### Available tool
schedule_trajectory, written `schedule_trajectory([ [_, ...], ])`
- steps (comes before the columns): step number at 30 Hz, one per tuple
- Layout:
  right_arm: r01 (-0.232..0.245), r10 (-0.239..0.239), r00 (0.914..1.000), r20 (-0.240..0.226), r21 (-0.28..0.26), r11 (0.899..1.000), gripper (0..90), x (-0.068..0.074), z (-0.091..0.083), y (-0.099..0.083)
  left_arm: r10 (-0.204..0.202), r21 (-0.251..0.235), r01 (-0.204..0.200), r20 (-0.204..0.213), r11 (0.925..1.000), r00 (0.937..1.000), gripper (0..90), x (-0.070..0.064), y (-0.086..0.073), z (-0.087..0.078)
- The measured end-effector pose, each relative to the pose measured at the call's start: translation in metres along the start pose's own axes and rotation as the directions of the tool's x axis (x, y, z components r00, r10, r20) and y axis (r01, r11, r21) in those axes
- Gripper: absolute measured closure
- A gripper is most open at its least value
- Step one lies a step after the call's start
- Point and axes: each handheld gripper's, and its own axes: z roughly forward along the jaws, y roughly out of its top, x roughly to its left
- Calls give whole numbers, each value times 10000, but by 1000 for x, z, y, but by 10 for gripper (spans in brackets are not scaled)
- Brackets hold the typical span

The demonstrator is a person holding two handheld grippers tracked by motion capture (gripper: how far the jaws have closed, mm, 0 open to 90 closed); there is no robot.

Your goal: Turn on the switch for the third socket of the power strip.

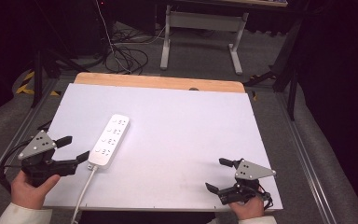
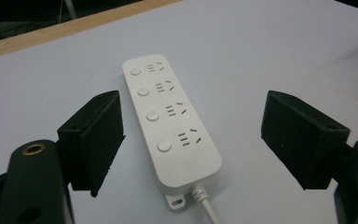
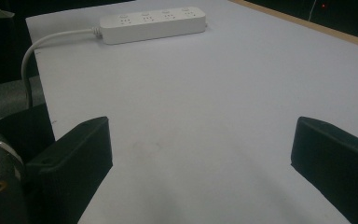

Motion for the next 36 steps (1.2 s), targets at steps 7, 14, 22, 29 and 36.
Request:
schedule_trajectory([
  [7,-27,27,10000,-61,-13,10000,56,0,0,0,160,214,-160,1,9996,9999,238,4,12,11],
  [14,-16,16,10000,-74,-23,10000,56,0,0,0,-47,527,41,108,9986,9999,261,10,19,22],
  [22,19,-19,10000,-68,-4,10000,56,0,0,0,82,802,-65,-204,9968,9998,313,14,27,37],
  [29,30,-30,10000,-71,8,10000,58,0,0,0,72,1017,-49,-219,9948,9997,413,15,31,50],
  [36,107,-108,9999,-81,-62,9999,60,1,-1,0,-518,1066,517,-17,9930,9987,540,20,33,58],
])
